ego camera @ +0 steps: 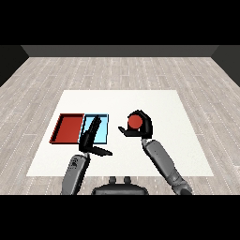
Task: Pick the red can and put it in the red box
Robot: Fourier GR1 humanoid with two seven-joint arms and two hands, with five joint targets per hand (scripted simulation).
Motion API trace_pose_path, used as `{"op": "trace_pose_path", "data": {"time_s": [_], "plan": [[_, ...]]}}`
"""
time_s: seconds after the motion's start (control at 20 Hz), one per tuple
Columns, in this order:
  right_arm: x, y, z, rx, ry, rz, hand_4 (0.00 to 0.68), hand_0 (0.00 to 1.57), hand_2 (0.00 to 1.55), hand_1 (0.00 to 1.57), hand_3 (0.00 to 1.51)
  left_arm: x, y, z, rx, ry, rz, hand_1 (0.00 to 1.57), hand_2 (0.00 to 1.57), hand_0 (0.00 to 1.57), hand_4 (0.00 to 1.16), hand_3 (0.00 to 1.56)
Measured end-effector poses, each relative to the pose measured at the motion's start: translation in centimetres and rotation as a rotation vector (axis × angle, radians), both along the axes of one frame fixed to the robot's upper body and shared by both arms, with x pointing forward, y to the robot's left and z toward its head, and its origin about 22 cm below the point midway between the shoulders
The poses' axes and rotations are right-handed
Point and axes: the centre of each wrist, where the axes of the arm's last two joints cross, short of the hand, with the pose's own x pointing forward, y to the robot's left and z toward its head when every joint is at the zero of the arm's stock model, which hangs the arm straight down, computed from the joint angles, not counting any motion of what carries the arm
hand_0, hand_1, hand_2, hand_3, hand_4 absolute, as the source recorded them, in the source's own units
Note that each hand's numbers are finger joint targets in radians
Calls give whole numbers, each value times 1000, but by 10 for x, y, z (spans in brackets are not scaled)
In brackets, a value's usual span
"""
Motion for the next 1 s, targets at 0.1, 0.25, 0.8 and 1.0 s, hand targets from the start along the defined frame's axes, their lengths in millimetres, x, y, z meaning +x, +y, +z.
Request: {"op": "trace_pose_path", "data": {"time_s": [0.1, 0.25, 0.8, 1.0], "plan": [[0, 1, 1, -2, -19, 2, 656, 1571, 1480, 1571, 1425, 2, -8, -1, 1, 12, -22, 0, 0, 0, 0, 0], [-5, 3, 8, 5, -42, 5, 633, 1571, 1481, 1571, 1424, -1, -24, 0, -10, 28, -55, 0, 0, 0, 0, 0], [-5, 13, 8, -3, -67, 29, 648, 1571, 1478, 1571, 1414, 10, -64, -14, 6, 119, -121, 0, 0, 0, 0, 0], [-12, 17, 11, -6, -67, 45, 648, 1571, 1480, 1571, 1416, 10, -70, -27, -4, 159, -137, 0, 0, 0, 0, 0]]}}
